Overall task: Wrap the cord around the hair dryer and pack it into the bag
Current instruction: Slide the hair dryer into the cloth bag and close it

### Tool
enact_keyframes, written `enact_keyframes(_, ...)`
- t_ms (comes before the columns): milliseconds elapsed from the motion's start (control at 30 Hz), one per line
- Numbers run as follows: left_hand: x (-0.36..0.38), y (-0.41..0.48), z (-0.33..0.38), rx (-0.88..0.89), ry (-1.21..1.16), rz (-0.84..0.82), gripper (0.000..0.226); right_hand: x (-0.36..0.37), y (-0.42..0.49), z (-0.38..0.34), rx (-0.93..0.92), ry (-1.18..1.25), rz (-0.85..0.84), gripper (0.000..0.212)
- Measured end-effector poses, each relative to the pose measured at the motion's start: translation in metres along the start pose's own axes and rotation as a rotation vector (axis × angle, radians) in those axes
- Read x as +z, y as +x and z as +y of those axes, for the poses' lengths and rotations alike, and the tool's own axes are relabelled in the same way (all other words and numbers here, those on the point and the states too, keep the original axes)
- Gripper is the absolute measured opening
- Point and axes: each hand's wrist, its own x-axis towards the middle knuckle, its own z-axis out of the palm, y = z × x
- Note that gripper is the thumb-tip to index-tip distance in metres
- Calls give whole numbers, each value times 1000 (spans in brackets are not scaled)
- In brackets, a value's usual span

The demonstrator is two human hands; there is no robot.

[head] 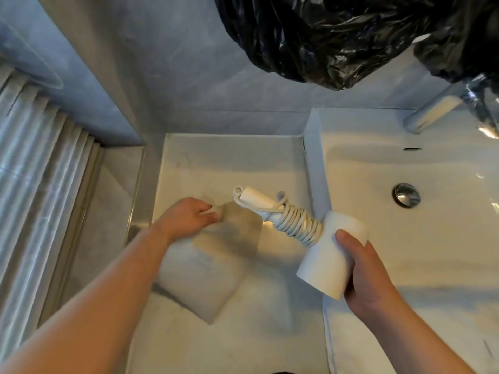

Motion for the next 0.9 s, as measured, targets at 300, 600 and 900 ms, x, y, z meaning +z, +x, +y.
enact_keyframes(300,-28,47,55,386,872,-225,21,0,-24,8,-46,10,80,58)
enact_keyframes(600,87,-15,35,10,204,153,37,-8,-39,26,-19,58,190,73)
enact_keyframes(900,135,-33,18,158,523,-48,64,-12,-51,30,-22,102,211,58)
